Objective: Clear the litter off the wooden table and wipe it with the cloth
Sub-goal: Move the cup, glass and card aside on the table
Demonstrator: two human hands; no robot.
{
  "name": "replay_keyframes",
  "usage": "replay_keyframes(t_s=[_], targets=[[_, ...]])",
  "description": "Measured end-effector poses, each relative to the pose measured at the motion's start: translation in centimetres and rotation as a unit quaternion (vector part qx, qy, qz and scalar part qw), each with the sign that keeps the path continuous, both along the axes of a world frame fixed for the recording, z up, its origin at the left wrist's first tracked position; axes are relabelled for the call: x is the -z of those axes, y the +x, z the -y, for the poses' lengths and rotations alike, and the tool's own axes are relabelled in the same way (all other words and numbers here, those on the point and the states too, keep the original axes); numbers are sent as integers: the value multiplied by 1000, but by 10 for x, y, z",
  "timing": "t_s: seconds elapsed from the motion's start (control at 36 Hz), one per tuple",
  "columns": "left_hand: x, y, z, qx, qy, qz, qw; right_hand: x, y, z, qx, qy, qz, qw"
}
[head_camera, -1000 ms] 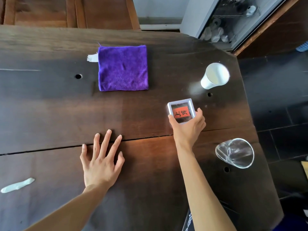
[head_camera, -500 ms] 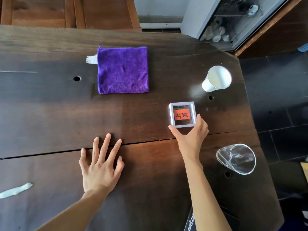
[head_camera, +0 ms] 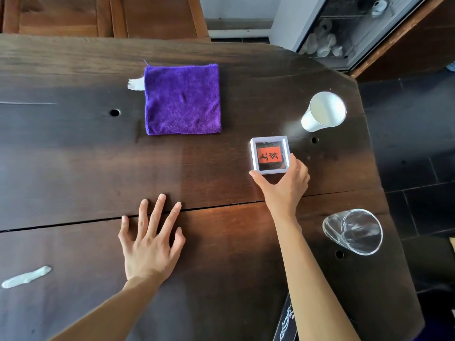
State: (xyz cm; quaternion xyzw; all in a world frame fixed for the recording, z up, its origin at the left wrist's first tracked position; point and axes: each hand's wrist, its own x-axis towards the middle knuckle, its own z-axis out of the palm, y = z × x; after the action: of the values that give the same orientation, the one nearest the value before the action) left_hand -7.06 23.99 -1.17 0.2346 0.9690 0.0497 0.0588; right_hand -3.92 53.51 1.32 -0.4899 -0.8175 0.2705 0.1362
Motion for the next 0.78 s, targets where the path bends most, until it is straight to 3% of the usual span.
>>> replay_keyframes(t_s=[0.36, 0.56, 0.78], targets=[[2, 2, 1, 1, -13, 11, 1000, -5, 1, -13, -25, 10, 32, 999], [-7, 2, 2, -5, -31, 47, 998, -36, 20, -14, -41, -92, 14, 995], [-41, -6, 1, 8, -80, 172, 982, -98, 53, 3, -97, -119, 27, 988]])
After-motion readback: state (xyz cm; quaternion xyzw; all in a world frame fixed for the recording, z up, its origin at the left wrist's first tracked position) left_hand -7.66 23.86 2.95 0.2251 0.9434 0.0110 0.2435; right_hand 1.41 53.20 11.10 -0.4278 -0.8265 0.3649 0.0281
